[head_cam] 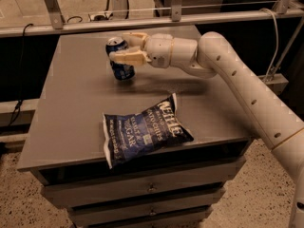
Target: Place pepsi can upright
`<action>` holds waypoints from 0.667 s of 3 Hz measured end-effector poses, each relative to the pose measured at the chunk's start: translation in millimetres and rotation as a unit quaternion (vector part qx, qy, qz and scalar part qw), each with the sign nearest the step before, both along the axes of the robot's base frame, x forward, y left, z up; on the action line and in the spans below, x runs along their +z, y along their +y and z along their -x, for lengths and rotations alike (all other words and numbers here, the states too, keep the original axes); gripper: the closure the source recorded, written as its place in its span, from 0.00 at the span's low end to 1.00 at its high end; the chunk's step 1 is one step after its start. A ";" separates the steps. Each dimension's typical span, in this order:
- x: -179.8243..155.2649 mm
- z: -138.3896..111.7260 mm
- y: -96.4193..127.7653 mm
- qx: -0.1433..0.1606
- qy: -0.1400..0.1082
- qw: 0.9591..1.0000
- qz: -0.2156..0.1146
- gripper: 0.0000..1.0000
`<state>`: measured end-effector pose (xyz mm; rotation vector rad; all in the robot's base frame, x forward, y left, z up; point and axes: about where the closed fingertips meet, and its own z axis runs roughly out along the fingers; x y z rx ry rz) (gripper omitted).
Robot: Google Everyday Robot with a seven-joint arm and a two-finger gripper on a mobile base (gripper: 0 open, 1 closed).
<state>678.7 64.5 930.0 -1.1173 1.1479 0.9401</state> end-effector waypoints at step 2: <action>-19.0 7.3 -9.3 0.006 0.010 1.000 0.019 0.62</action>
Offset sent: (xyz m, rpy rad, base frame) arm -0.0109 -0.0244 -0.0303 -0.0704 0.0398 -0.0002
